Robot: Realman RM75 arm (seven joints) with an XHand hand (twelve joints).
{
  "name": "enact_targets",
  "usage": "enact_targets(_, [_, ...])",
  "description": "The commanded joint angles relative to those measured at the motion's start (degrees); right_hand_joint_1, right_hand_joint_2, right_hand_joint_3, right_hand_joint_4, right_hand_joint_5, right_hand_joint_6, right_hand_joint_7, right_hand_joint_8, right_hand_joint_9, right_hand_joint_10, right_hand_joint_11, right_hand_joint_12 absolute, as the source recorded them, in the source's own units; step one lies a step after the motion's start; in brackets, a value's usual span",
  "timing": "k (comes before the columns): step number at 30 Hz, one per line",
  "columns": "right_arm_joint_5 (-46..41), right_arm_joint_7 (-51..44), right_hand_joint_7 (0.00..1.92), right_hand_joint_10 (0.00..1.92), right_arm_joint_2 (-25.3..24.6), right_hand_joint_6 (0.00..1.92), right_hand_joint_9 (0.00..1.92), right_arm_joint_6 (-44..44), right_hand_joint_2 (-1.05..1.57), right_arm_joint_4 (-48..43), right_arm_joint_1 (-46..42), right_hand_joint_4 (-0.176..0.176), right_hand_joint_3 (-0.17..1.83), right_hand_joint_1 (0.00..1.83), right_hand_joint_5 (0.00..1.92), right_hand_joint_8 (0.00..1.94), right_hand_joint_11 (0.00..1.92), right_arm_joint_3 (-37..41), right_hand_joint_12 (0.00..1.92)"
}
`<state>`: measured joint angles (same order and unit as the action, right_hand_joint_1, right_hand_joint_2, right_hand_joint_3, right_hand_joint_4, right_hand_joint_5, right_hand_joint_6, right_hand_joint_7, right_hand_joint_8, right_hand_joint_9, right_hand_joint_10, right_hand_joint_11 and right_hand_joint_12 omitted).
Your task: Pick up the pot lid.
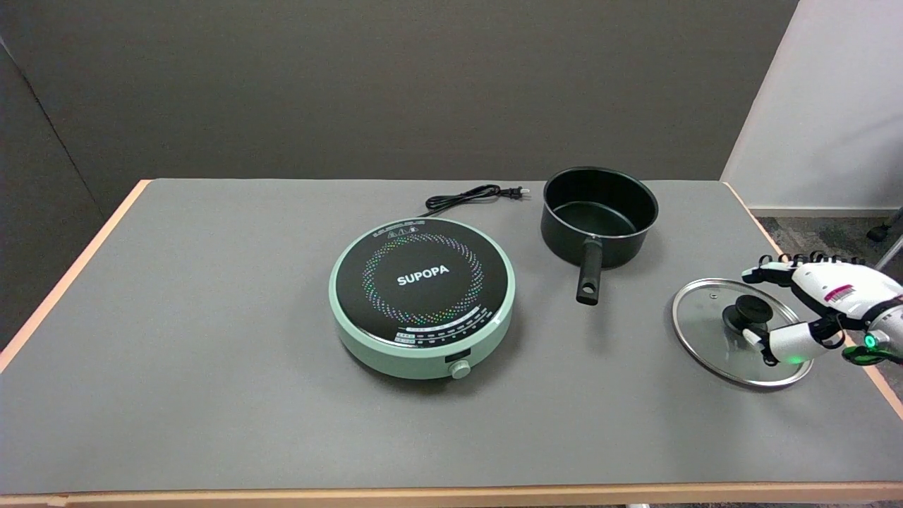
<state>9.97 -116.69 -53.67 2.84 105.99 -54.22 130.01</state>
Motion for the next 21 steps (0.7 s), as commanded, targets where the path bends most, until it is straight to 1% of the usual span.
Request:
enact_targets(1, [1.9, 0.09, 0.41, 0.35, 3.35, 0.21, 0.43, 4.14, 0.51, -1.51, 2.78, 0.066, 1.01, 0.73, 0.42, 0.18, 0.23, -2.81, 0.58])
enact_targets(21, [1.9, -0.07, 0.49, 0.37, 4.02, 0.22, 0.47, 4.73, 0.54, -3.42, 3.48, 0.068, 1.02, 0.8, 0.44, 0.19, 0.25, -3.93, 0.58])
